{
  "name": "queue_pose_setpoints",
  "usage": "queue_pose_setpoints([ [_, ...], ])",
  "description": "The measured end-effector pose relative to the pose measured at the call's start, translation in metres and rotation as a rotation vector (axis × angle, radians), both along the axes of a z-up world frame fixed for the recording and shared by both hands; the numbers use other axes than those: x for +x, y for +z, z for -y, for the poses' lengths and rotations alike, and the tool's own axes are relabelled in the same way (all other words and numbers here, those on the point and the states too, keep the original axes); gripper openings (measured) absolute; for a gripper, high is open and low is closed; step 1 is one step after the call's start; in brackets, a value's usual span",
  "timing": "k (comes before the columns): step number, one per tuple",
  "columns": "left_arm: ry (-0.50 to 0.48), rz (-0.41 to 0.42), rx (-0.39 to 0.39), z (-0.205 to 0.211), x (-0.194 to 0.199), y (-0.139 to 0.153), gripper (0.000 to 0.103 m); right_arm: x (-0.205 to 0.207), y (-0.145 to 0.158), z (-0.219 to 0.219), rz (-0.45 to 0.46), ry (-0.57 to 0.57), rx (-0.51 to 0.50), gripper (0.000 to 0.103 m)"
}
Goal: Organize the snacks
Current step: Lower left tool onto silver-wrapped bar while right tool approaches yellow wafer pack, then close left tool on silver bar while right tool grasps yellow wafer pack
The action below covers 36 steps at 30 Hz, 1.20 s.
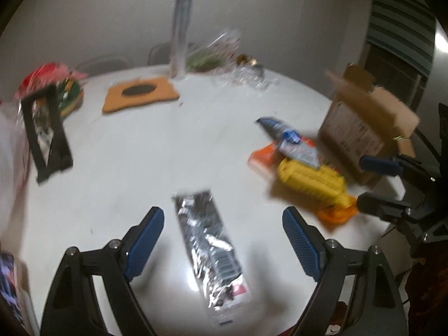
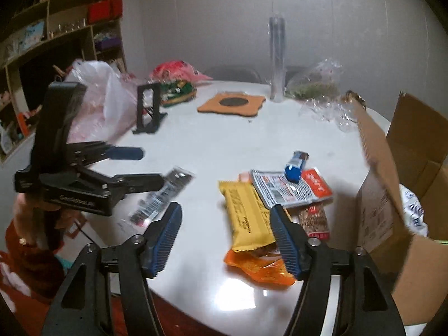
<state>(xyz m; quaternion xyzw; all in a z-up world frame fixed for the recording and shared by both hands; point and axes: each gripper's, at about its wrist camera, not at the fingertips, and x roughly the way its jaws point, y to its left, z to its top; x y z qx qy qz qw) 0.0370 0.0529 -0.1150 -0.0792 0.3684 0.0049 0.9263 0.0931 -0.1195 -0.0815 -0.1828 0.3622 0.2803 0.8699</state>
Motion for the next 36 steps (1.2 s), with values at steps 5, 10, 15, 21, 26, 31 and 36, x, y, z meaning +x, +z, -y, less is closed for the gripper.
queue_pose_setpoints([
  [5, 0.043, -0.052, -0.016, -0.002, 0.001, -0.025, 0.069, 0.016, -0.019, 0.007, 0.016, -0.030, -0.024, 0.077],
  [10, 0.041, -0.061, -0.022, 0.000, 0.000, -0.033, 0.060, 0.029, -0.028, 0.013, -0.007, -0.034, -0.014, 0.078],
  [15, 0.038, -0.063, 0.004, 0.003, 0.002, -0.031, 0.047, 0.036, -0.036, 0.014, -0.028, -0.032, -0.011, 0.078],
  [21, 0.006, -0.059, 0.045, 0.007, 0.006, -0.031, 0.039, 0.041, -0.040, 0.014, -0.038, -0.035, -0.010, 0.078],
  [26, -0.015, -0.048, 0.053, 0.009, 0.009, -0.030, 0.030, 0.045, -0.043, 0.012, -0.043, -0.040, -0.016, 0.072],
  [31, -0.023, -0.049, 0.044, 0.007, 0.011, -0.029, 0.029, 0.049, -0.044, 0.012, -0.055, -0.044, -0.002, 0.057],
  [36, -0.035, -0.051, 0.041, 0.006, 0.014, -0.029, 0.029, 0.046, -0.044, 0.005, -0.045, -0.019, -0.037, 0.056],
])
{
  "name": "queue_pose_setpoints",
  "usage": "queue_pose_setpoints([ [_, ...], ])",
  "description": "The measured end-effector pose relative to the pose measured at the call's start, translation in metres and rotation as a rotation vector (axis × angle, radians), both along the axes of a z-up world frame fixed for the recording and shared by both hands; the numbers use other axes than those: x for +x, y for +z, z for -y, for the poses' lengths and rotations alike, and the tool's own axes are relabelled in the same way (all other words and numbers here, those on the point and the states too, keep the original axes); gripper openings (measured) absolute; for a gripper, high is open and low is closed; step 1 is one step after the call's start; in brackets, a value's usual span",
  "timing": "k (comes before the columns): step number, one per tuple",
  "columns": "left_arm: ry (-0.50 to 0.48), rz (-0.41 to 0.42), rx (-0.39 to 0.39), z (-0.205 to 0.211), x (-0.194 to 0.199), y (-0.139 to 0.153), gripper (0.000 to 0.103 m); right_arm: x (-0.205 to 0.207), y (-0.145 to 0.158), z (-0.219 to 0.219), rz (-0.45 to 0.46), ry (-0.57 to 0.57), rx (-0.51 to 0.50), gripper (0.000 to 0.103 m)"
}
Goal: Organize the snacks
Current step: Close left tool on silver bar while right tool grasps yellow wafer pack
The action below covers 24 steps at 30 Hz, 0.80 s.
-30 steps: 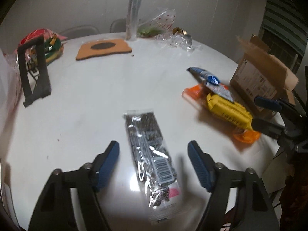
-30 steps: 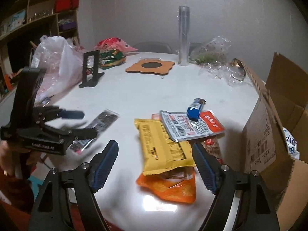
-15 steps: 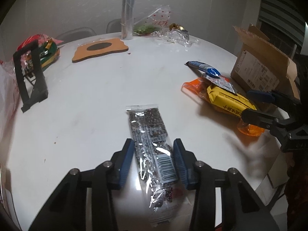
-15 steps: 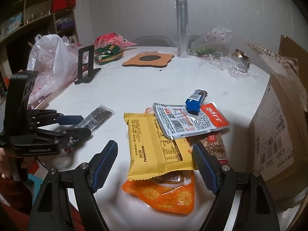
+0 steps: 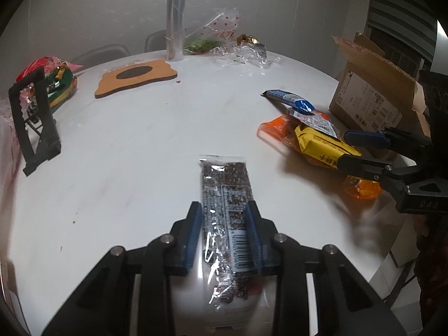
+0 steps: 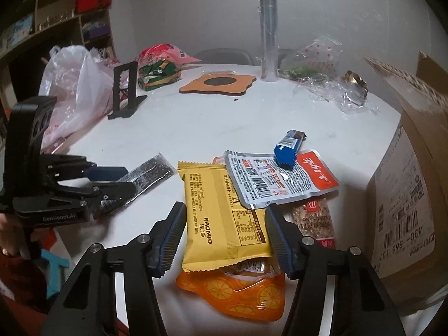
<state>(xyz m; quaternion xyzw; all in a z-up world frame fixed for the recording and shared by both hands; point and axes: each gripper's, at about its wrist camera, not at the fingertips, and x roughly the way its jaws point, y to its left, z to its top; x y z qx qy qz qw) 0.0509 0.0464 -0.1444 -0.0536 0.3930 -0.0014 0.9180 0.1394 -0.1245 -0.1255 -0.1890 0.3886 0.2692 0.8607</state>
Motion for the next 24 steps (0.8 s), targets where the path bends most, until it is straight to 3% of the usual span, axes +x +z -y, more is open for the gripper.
queue_pose_setpoints([
  [5, 0.000, -0.003, -0.009, 0.000, -0.001, -0.001, 0.047, 0.007, -0.002, 0.001, -0.013, -0.008, -0.009, 0.072],
  [7, -0.006, -0.004, -0.007, 0.002, -0.002, -0.001, 0.049, 0.011, -0.005, 0.002, -0.036, -0.010, -0.010, 0.074],
  [13, -0.026, -0.003, 0.004, 0.008, -0.009, -0.002, 0.049, 0.011, -0.010, -0.002, -0.036, 0.003, -0.021, 0.074],
  [17, -0.020, 0.007, 0.040, 0.012, -0.010, -0.003, 0.048, 0.008, -0.012, -0.004, -0.017, -0.004, -0.041, 0.067],
  [21, -0.012, 0.008, 0.075, 0.013, -0.012, -0.004, 0.040, -0.003, -0.011, -0.007, -0.003, 0.009, -0.042, 0.066],
  [24, -0.017, 0.014, 0.080, 0.012, -0.012, -0.004, 0.040, -0.014, -0.008, -0.009, 0.007, 0.024, -0.041, 0.066],
])
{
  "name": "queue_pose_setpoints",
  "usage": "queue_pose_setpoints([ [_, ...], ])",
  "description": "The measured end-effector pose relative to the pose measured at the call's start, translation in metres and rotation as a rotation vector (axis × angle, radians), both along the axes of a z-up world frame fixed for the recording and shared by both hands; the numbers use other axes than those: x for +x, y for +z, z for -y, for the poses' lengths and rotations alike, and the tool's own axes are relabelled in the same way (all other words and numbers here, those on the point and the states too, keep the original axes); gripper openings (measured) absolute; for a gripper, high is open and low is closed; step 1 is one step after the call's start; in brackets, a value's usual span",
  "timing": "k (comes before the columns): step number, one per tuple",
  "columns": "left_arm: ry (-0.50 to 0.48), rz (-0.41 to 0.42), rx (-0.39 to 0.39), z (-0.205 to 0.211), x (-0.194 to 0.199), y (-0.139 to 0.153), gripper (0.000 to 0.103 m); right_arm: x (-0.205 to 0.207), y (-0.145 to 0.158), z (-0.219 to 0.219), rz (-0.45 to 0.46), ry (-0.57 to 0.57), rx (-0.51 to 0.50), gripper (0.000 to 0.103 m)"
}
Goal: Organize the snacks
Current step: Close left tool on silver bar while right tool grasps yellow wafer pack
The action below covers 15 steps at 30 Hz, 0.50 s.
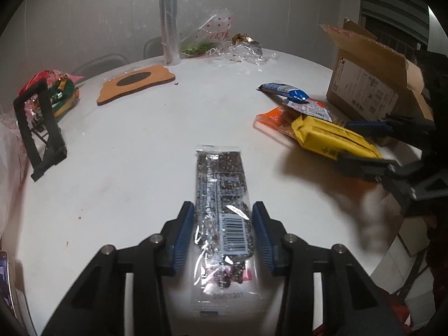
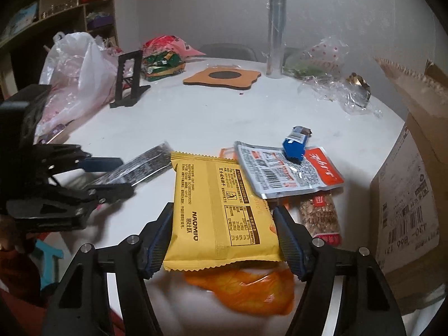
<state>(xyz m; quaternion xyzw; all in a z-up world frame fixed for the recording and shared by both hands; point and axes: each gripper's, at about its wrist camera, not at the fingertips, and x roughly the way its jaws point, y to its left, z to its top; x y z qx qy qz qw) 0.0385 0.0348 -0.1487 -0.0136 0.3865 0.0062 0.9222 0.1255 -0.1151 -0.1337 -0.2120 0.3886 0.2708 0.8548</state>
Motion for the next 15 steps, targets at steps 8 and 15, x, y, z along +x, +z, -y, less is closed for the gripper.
queue_pose_setpoints([
  [8, 0.001, 0.014, -0.024, -0.005, -0.003, 0.000, 0.039, -0.033, 0.005, -0.015, 0.049, 0.058, -0.015, 0.066],
  [15, 0.011, 0.034, -0.043, -0.010, -0.006, 0.005, 0.039, -0.045, 0.009, -0.029, 0.075, 0.096, -0.021, 0.066],
])
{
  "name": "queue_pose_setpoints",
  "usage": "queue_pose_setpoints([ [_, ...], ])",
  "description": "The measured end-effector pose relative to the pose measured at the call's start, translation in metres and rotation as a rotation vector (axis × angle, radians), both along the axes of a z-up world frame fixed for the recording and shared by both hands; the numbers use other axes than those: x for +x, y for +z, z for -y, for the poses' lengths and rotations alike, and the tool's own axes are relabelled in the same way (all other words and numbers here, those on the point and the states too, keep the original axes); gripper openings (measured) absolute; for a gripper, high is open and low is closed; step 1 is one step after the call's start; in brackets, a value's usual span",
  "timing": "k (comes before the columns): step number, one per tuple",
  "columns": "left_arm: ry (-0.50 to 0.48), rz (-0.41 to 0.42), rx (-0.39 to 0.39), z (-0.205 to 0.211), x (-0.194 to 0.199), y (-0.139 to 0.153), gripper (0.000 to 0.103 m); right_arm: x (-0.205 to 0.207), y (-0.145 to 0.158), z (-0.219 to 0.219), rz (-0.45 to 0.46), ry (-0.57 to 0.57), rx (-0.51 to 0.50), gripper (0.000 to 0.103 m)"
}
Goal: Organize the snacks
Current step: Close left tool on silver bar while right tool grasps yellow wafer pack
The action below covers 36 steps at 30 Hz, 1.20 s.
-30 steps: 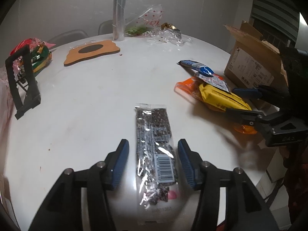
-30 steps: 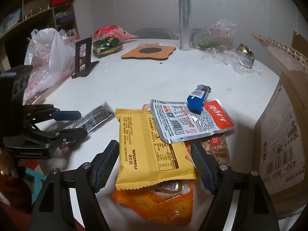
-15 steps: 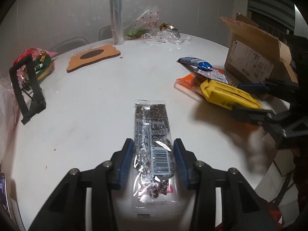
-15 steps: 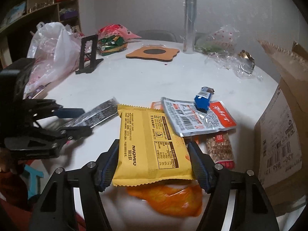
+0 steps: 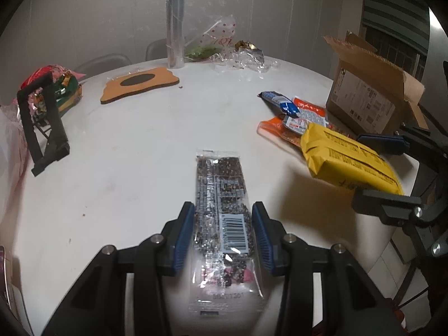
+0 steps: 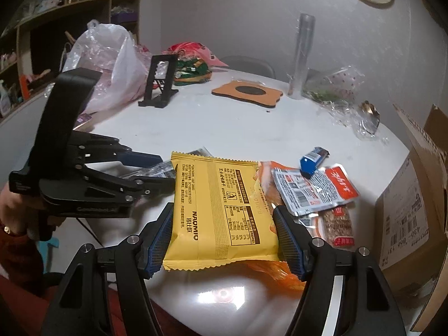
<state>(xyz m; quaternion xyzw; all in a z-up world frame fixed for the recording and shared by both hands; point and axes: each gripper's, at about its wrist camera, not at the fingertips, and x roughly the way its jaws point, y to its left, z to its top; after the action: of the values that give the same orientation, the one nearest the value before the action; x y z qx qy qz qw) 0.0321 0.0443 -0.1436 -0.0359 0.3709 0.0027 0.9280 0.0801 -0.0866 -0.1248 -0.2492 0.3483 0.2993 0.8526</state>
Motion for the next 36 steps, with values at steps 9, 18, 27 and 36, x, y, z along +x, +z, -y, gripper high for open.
queue_pose_setpoints([
  [9, 0.006, 0.015, -0.001, -0.005, 0.000, 0.006, 0.039, 0.003, 0.013, 0.000, 0.021, 0.002, 0.022, 0.066],
  [18, 0.009, -0.019, 0.001, -0.005, 0.002, -0.004, 0.040, 0.007, 0.006, 0.007, -0.006, -0.015, 0.027, 0.066],
  [27, 0.011, -0.034, 0.044, 0.001, -0.007, -0.005, 0.041, 0.010, 0.007, 0.007, -0.009, -0.005, 0.049, 0.066],
  [36, 0.023, -0.015, 0.060, 0.002, -0.005, -0.007, 0.039, 0.010, 0.006, 0.007, -0.015, -0.004, 0.059, 0.066],
])
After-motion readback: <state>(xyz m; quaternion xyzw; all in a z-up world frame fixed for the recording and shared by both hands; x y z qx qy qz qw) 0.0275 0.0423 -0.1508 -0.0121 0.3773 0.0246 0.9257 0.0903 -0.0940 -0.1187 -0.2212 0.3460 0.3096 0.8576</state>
